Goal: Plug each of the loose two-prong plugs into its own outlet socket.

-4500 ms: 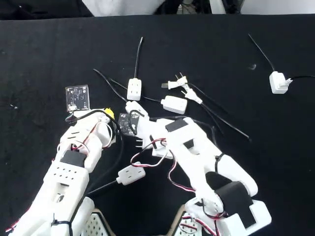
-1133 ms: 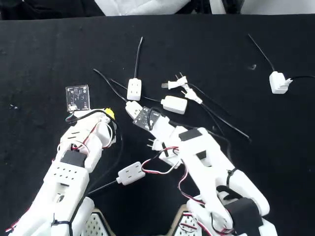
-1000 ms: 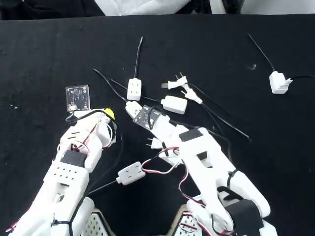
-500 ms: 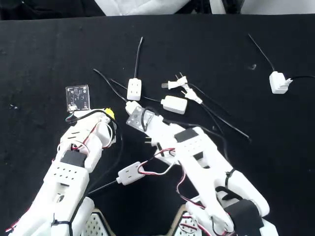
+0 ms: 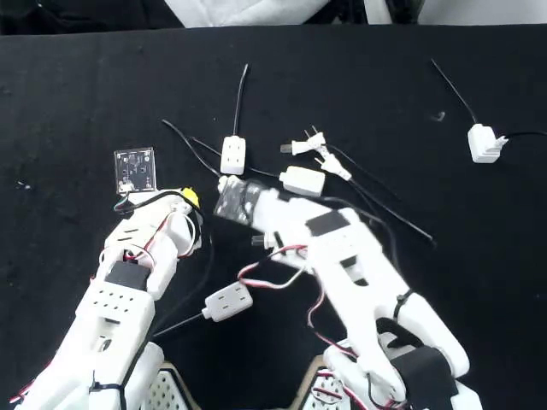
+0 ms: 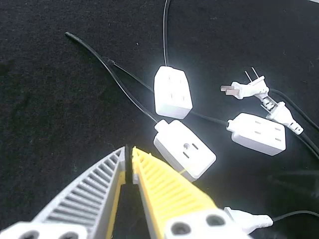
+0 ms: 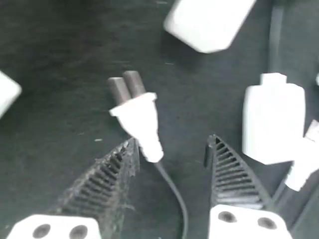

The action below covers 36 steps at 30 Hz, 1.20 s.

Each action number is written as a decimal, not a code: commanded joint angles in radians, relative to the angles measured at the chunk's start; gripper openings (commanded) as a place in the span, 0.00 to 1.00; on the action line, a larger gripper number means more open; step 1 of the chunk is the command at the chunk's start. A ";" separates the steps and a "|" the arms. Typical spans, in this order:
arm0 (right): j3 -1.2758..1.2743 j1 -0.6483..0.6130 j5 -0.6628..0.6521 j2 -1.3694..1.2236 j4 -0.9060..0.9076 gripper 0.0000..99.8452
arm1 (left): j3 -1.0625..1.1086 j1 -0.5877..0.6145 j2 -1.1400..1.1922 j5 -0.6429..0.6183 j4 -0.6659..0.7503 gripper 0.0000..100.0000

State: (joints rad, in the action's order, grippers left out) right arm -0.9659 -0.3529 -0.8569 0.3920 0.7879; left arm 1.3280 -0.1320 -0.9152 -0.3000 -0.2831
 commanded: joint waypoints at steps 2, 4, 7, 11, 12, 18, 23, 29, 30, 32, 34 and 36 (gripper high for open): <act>0.061 0.040 0.057 0.035 -0.038 0.21 | -0.019 -0.005 -0.009 0.005 0.012 0.03; 0.050 0.041 0.063 0.030 -0.061 0.21 | -0.019 -0.005 -0.009 0.005 0.012 0.03; 0.028 0.025 0.063 -0.004 -0.077 0.21 | -0.019 -0.005 -0.009 0.005 0.012 0.03; -0.010 -0.040 0.063 -0.056 -0.078 0.21 | -0.019 -0.005 -0.009 0.005 0.012 0.03; -0.015 -0.051 0.063 -0.064 -0.078 0.21 | -0.019 -0.005 -0.009 0.005 0.014 0.03; -0.016 -0.052 0.052 -0.076 -0.078 0.21 | -0.019 -0.005 -0.009 0.005 0.012 0.03; -0.053 -0.058 -0.025 -0.076 -0.058 0.21 | -0.019 -0.005 -0.009 0.005 0.012 0.03; -0.090 -0.055 -0.097 -0.076 -0.057 0.21 | -0.019 -0.005 -0.009 0.005 0.012 0.03; -0.090 -0.055 -0.097 -0.076 -0.060 0.21 | -0.019 -0.005 -0.009 0.005 0.012 0.03; -0.085 -0.055 -0.101 -0.070 -0.064 0.21 | -0.019 -0.005 -0.009 0.005 0.014 0.03; -0.058 -0.055 -0.101 -0.074 -0.063 0.21 | -0.019 -0.005 -0.009 0.005 0.014 0.03; -0.027 -0.052 -0.101 -0.076 -0.063 0.20 | -0.019 -0.005 -0.009 0.005 0.012 0.03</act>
State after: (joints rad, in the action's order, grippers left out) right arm -1.0579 -0.3989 -0.9429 0.3153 0.7265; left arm 1.3280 -0.1320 -0.9152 -0.3000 -0.2831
